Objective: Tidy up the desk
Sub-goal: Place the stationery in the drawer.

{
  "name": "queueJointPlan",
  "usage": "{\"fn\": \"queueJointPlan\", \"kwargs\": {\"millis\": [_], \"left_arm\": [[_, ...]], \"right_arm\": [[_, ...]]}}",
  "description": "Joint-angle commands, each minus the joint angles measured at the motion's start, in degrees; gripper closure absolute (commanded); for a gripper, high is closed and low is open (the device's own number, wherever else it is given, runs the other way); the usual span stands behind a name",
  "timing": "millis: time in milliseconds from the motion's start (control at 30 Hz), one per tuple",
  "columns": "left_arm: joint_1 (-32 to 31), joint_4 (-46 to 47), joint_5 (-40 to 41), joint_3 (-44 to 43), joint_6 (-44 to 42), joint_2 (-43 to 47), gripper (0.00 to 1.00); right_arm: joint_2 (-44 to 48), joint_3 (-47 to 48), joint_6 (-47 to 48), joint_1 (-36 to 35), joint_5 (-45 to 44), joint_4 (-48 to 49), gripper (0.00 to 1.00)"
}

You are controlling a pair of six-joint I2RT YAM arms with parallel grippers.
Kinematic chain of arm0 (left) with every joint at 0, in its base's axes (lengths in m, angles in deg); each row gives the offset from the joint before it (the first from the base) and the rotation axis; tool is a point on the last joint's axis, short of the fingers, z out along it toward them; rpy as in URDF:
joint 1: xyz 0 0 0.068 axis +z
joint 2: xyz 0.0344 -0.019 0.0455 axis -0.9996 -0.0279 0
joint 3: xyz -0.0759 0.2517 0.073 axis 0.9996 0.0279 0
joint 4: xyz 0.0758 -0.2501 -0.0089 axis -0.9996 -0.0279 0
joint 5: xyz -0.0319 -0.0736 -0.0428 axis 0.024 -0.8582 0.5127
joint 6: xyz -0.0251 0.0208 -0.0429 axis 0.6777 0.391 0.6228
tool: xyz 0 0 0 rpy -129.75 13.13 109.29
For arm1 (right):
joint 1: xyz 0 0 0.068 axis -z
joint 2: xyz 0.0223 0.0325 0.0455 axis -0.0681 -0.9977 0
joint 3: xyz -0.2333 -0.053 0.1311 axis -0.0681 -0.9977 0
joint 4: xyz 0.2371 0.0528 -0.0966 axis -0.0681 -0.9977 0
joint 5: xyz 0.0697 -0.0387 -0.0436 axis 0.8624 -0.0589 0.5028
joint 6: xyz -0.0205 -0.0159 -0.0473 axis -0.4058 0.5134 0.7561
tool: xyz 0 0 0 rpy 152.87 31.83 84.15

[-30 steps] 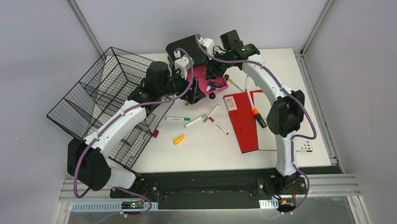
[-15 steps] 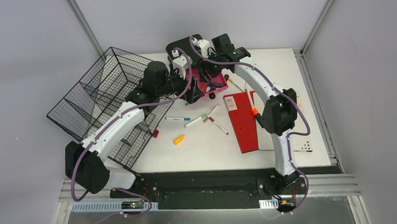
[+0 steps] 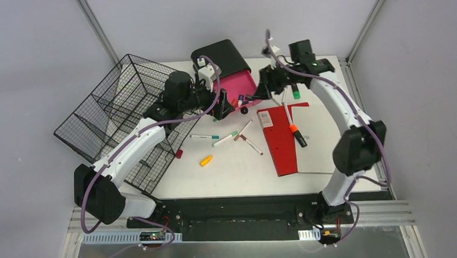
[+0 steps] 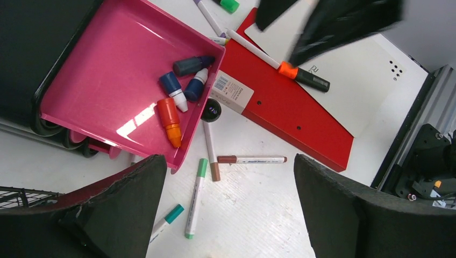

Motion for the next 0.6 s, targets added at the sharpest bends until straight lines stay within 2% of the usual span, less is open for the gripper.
{"fn": "queueJointPlan", "kwargs": {"millis": [0, 167, 333, 467, 567], "left_arm": [[0.18, 1.06, 0.76, -0.06, -1.87, 2.28, 0.09], [0.05, 0.96, 0.01, -0.16, -1.92, 1.98, 0.09], [-1.01, 0.17, -0.64, -0.70, -2.91, 0.88, 0.09], [-2.51, -2.65, 0.96, -1.55, -6.54, 0.36, 0.09], [-3.84, -3.80, 2.52, -1.78, -8.74, 0.02, 0.09]], "right_arm": [[12.41, -8.94, 7.54, 3.73, 10.49, -3.97, 0.31], [21.22, -20.76, 14.46, 10.13, 12.48, -7.11, 0.29], [29.26, -32.63, 13.42, 18.03, 18.18, 1.93, 0.25], [30.51, -35.71, 13.97, 22.35, 23.04, 2.64, 0.25], [29.75, -35.58, 15.63, 23.69, 22.22, 1.33, 0.25]]}}
